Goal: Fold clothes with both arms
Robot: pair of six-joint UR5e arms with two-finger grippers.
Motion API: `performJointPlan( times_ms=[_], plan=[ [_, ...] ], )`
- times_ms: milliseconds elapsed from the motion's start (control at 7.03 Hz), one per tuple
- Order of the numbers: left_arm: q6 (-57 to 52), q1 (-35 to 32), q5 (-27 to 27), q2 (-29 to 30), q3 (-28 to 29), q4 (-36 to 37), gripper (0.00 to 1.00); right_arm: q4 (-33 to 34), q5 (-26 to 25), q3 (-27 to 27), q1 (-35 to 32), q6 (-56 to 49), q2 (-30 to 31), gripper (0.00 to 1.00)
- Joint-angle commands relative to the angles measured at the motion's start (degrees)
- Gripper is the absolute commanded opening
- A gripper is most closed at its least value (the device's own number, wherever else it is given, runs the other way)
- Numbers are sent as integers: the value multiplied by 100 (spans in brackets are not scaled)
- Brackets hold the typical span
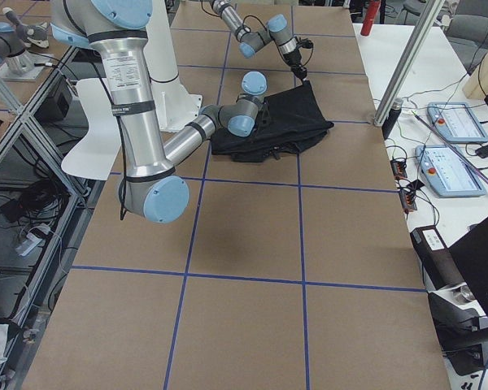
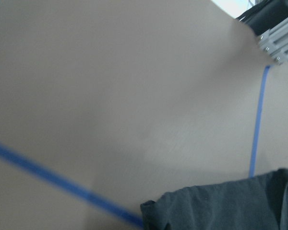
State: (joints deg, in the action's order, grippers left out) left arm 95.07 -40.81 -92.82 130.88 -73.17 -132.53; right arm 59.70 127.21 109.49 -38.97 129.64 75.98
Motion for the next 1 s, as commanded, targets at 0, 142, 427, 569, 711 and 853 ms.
performJointPlan(
  times_ms=[0, 142, 427, 569, 711, 853],
  plan=[
    [-59, -366, -69, 1583, 2456, -1130, 0, -3, -73, 20, -128, 0, -4, 100],
    [-155, -375, -61, 1790, 2892, -1474, 1, -3, -152, 2, -137, 0, -47, 100],
    [-683, -585, -104, 1827, 2923, -1574, 99, 41, -922, -67, -76, 0, -293, 100],
    [-735, -673, -148, 1775, 2600, -1522, 99, 76, -1230, -233, 194, -296, -381, 100],
    [-762, -683, -557, 1496, 2284, -1478, 98, 398, -1625, -270, 580, -830, -477, 100],
    [-771, -753, -892, 1084, 1854, -1443, 98, 1193, -1690, -218, 749, -1418, -818, 100]
  ],
)
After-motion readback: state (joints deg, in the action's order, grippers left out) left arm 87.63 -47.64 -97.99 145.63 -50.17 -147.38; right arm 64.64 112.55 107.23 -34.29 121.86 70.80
